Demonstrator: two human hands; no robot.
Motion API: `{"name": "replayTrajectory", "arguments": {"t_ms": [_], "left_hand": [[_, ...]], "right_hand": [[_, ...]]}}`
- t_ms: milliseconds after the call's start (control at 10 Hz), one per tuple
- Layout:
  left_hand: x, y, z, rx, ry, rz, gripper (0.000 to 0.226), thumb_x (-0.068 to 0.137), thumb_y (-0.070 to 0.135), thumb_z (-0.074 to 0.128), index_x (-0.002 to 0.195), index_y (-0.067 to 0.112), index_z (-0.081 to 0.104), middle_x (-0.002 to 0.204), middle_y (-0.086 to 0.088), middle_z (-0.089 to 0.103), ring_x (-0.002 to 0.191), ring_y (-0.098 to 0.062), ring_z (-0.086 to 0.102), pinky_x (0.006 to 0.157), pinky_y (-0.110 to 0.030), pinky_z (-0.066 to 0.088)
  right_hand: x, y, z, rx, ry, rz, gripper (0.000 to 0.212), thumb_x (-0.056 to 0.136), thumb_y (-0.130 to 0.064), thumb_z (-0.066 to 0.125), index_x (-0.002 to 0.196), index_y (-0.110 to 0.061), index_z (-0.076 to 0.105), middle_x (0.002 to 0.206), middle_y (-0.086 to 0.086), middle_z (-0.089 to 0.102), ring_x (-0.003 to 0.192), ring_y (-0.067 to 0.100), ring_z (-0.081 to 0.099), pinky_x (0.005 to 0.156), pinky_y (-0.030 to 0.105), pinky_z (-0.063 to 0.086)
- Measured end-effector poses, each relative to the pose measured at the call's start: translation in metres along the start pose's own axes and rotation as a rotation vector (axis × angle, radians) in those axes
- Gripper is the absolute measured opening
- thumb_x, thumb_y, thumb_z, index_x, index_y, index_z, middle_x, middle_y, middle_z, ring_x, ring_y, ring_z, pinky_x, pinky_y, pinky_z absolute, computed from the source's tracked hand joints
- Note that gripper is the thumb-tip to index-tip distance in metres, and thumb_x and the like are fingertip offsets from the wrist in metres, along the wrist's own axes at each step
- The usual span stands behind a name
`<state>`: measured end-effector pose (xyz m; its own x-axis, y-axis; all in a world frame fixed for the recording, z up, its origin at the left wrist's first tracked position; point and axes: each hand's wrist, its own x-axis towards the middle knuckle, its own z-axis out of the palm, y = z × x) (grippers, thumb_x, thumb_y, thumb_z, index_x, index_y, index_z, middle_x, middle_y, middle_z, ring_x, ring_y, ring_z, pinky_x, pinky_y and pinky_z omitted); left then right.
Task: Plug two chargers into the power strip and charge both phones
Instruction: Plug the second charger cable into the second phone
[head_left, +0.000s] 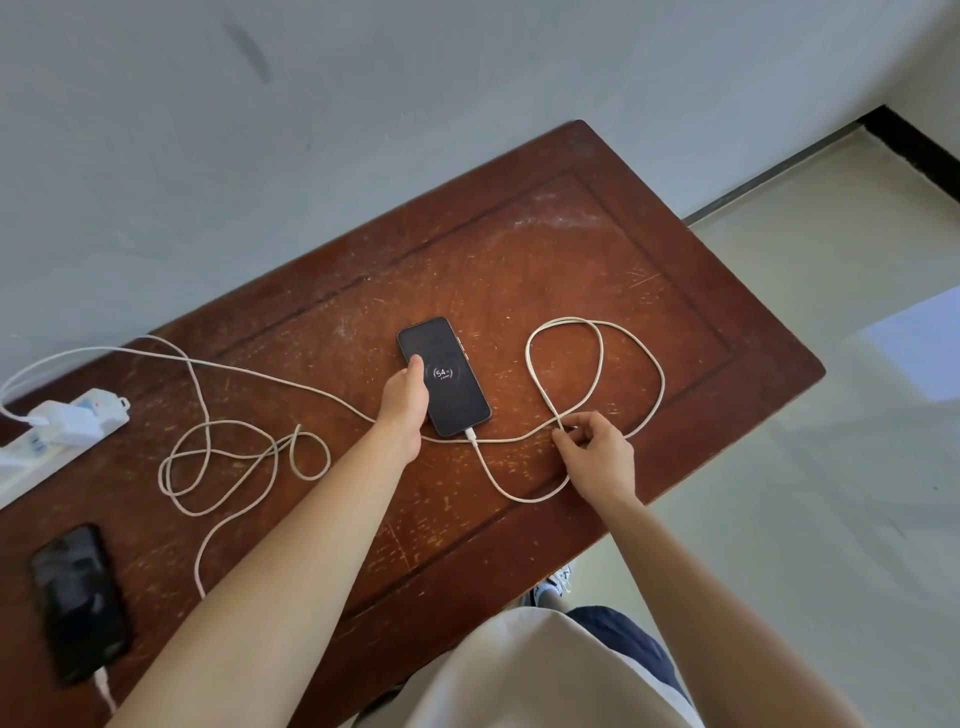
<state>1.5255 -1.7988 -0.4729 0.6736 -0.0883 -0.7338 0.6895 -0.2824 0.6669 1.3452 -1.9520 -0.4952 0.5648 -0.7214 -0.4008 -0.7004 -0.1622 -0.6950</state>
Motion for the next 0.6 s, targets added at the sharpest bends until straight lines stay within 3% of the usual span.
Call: {"name": "replayTrajectory", "arguments": {"t_ms": [200,400,500,600], "left_hand": [[-0.006,-0.006,0.003,0.046,0.000,0.066,0.060,0.105,0.051,0.035,0.149,0.012,0.042,0.155,-0.006,0.046,0.141,-0.026,0.044,0.118,-0.048,0.034],[-0.022,-0.017,0.007,0.156,-0.044,0.149,0.059,0.105,0.053,0.031,0.149,0.016,0.039,0.158,-0.004,0.042,0.139,-0.023,0.042,0.109,-0.042,0.034],[-0.029,-0.016,-0.001,0.261,-0.078,0.215,0.059,0.106,0.052,0.031,0.154,0.019,0.033,0.162,-0.003,0.035,0.148,-0.024,0.033,0.113,-0.039,0.031],[-0.044,-0.021,-0.018,0.444,-0.057,0.309,0.060,0.107,0.049,0.030,0.156,0.015,0.030,0.165,-0.007,0.031,0.151,-0.025,0.028,0.119,-0.041,0.026]], "right_hand": [[0.000,0.003,0.001,-0.021,-0.004,-0.015,0.012,0.091,-0.026,0.070,0.103,-0.025,0.070,0.079,-0.013,0.066,0.071,0.004,0.062,0.059,0.015,0.045],[0.000,-0.001,0.000,-0.042,-0.010,-0.013,0.016,0.092,-0.026,0.069,0.108,-0.021,0.071,0.078,-0.015,0.063,0.068,0.001,0.059,0.055,0.011,0.038],[0.000,-0.002,-0.002,-0.083,-0.047,-0.016,0.022,0.093,-0.029,0.066,0.113,-0.020,0.070,0.081,-0.012,0.064,0.069,0.001,0.059,0.054,0.014,0.038],[0.001,-0.014,-0.010,-0.151,-0.078,-0.045,0.033,0.093,-0.036,0.063,0.121,-0.019,0.066,0.099,-0.002,0.068,0.083,0.010,0.063,0.064,0.022,0.045]]}}
